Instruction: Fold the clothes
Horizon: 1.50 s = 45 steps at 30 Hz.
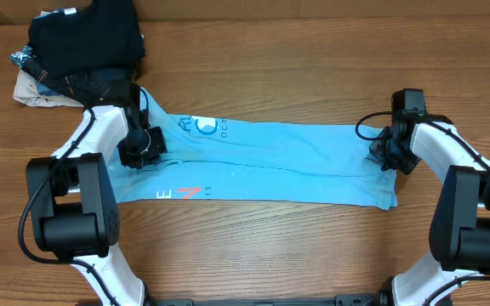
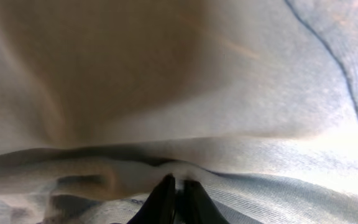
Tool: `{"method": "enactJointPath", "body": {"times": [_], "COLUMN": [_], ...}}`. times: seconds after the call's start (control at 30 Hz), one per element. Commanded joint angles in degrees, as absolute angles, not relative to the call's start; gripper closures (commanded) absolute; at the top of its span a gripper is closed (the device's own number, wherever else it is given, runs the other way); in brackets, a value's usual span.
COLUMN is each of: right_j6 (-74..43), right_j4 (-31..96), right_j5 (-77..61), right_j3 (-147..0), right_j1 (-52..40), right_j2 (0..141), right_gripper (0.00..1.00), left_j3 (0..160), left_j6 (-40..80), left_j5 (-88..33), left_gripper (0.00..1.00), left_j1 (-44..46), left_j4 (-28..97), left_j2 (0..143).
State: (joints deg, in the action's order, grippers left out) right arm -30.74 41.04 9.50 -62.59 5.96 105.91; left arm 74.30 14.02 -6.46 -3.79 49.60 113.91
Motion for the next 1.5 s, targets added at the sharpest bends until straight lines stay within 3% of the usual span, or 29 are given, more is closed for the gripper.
{"method": "enactJointPath", "body": {"times": [0.0, 0.67, 1.13, 1.17, 1.2, 1.23, 1.3, 1.33, 1.43, 1.47], "right_j6": [-29.93, -29.76, -29.78, -29.78, -30.04, -30.20, -30.17, -30.17, -30.04, -29.39], "right_j4": [40.36, 42.19, 63.07, 64.79, 66.63, 68.62, 70.74, 71.31, 72.69, 72.90], "right_j5": [12.45, 12.40, 10.24, 10.24, 10.26, 10.24, 10.26, 10.24, 9.78, 9.19], "right_j3": [-61.25, -62.13, -83.55, -85.14, -86.63, -88.14, -89.34, -89.36, -88.92, -88.68], "right_j1": [6.63, 11.00, 11.00, 11.07, 11.20, 11.53, 12.38, 13.04, 15.42, 16.38], "right_j2": [106.85, 106.85, 106.74, 106.74, 106.74, 106.74, 106.74, 106.74, 106.74, 106.74], "right_gripper": [0.96, 0.96, 0.96, 0.92, 0.79, 0.46, 0.00, 0.00, 0.00, 0.00], "left_j3": [73.30, 75.55, 94.11, 95.20, 96.25, 97.38, 98.37, 98.50, 98.50, 98.48], "left_j6": [15.20, 15.84, 15.86, 15.86, 15.86, 15.84, 15.62, 15.62, 15.62, 15.62], "left_j5": [1.89, 3.79, 2.90, 2.63, 2.15, 1.32, 0.08, -0.36, -1.50, -1.54], "left_gripper": [0.89, 0.86, 0.88, 0.88, 0.88, 0.87, 0.80, 0.74, 0.31, 0.24], "left_j1": [-6.37, -7.20, -6.72, -6.72, -6.72, -6.72, -6.72, -6.72, -6.72, -6.72], "left_j4": [49.21, 50.46, 65.80, 66.76, 67.70, 68.82, 70.00, 70.37, 71.18, 71.31], "left_j2": [117.69, 117.60, 117.54, 117.54, 117.54, 117.54, 117.54, 117.54, 117.54, 117.54]}}
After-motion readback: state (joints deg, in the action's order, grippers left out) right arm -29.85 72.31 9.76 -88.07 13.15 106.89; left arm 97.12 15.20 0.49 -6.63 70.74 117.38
